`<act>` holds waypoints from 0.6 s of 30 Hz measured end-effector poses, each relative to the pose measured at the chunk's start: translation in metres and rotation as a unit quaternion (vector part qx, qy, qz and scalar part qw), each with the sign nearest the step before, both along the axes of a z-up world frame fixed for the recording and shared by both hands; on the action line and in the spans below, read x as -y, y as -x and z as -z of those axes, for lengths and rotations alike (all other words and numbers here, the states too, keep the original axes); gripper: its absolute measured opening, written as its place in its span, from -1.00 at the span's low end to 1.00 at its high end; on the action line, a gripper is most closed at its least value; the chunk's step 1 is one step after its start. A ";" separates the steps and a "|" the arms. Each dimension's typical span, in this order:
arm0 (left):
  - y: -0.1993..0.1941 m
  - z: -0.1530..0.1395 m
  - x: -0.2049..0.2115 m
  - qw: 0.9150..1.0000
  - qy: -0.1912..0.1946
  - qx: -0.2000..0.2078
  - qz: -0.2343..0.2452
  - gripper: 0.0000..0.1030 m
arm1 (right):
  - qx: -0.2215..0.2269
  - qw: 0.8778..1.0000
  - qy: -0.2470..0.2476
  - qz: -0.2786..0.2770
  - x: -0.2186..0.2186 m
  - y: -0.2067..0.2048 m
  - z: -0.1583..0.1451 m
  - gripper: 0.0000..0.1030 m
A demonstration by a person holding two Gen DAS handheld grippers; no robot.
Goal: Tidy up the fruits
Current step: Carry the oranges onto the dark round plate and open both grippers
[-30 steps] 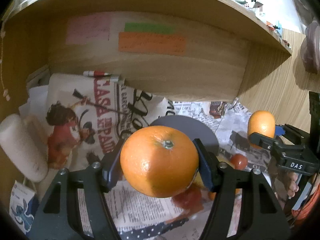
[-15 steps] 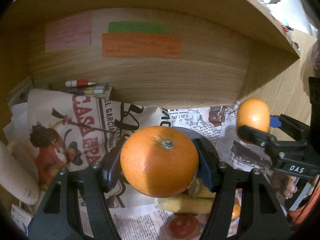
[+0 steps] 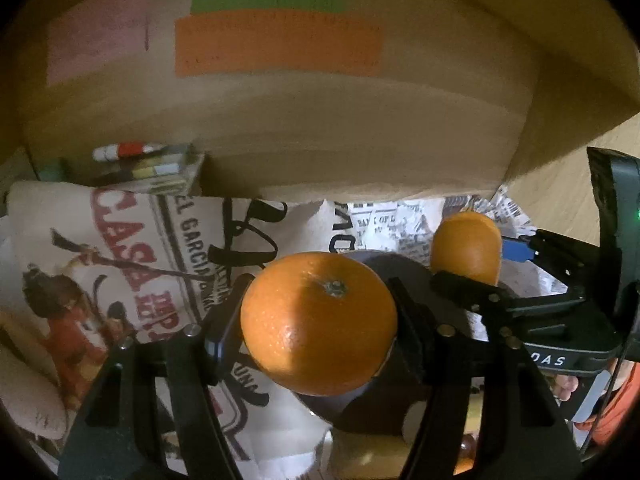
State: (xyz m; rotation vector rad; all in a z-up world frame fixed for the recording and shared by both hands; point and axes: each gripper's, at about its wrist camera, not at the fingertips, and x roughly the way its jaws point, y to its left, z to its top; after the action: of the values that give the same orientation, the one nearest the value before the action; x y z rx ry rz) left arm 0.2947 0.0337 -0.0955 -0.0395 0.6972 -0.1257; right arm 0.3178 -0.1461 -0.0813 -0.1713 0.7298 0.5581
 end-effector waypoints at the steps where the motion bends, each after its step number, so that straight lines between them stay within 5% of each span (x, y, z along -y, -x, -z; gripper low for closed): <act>1: -0.006 0.003 0.000 1.000 0.001 -0.007 0.002 0.28 | -0.008 1.000 0.002 -0.001 -0.001 -0.005 0.002 0.29; 18: -0.072 0.055 0.006 0.993 0.006 -0.117 0.031 0.28 | -0.086 0.993 0.081 -0.031 -0.025 -0.051 0.051 0.29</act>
State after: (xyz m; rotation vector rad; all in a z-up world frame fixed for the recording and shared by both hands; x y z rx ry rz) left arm 0.3668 0.0272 -0.1501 -0.0442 0.9331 -0.1874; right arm 0.3688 -0.1208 -0.1321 -0.3004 0.9401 0.5766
